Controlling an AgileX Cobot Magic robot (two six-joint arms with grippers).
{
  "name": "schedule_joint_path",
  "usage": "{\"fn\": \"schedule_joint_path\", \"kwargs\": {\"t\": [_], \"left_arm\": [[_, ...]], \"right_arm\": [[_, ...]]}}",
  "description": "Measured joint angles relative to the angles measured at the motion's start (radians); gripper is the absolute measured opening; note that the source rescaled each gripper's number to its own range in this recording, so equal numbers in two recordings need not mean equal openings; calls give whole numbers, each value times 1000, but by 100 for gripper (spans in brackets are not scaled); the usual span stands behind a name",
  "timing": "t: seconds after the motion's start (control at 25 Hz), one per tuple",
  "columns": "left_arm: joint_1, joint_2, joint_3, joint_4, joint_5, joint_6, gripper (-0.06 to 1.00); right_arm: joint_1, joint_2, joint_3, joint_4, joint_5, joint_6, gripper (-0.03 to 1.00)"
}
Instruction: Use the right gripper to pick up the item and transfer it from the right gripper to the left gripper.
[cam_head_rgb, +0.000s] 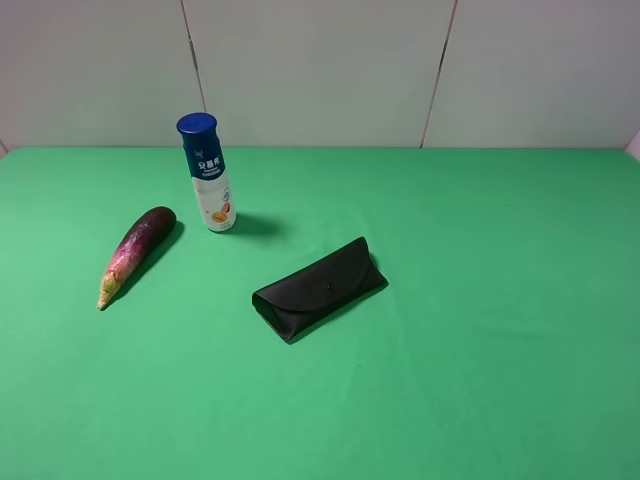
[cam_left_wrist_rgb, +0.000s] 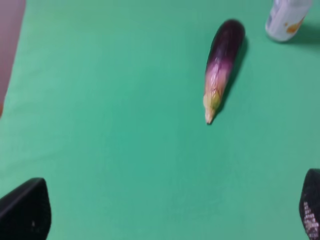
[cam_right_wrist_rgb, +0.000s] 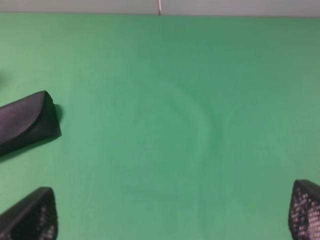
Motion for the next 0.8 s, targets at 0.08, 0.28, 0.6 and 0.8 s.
{"fn": "schedule_joint_path", "kwargs": {"t": [0.08, 0.28, 0.6, 0.8], "left_arm": [[0, -67, 43, -40, -1, 30, 100], [0, -186, 161, -224, -73, 165, 99], [0, -212, 225, -288, -114, 198, 99], [0, -212, 225, -229, -116, 171, 99]], "right_arm": [[0, 0, 0, 0, 0, 0, 100], [0, 0, 0, 0, 0, 0, 100], [0, 0, 0, 0, 0, 0, 100], [0, 0, 0, 0, 0, 0, 100]]}}
